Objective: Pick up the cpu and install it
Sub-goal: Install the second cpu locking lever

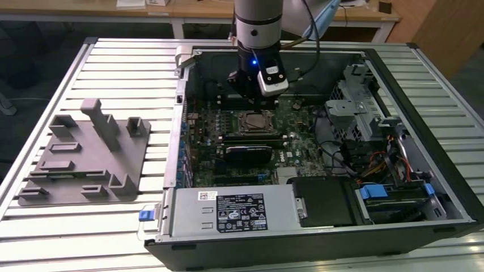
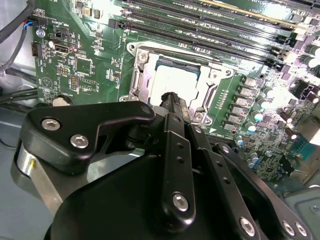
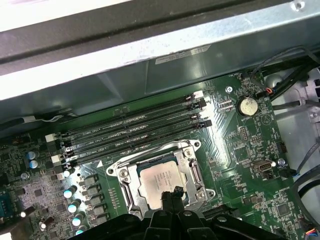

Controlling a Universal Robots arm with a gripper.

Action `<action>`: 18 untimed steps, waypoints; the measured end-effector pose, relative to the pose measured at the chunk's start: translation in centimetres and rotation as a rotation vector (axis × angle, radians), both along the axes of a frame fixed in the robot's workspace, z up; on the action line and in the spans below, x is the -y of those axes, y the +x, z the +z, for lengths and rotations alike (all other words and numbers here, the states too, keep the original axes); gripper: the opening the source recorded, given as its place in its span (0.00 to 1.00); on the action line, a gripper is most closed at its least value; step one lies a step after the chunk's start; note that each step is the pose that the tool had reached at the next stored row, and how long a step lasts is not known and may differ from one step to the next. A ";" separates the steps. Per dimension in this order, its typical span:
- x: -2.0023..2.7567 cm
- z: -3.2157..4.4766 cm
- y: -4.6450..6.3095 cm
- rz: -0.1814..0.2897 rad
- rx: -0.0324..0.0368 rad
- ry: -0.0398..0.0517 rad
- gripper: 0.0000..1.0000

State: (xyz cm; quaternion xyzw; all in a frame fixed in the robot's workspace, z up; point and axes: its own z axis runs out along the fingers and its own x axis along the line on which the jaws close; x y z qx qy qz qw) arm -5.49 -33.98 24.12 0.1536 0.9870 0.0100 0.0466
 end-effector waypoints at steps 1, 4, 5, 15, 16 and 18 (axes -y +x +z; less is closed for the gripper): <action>0.02 0.01 0.0 0.000 -0.0001 -0.0002 0.11; 0.15 0.00 0.0 0.000 0.0000 0.0000 0.11; 0.23 0.00 0.0 0.000 -0.0001 0.0000 0.11; 1.35 -0.02 0.0 0.000 0.0000 0.0000 0.11; 1.53 -0.03 0.0 0.000 0.0000 0.0000 0.11; 1.91 -0.04 0.0 0.000 0.0000 0.0000 0.11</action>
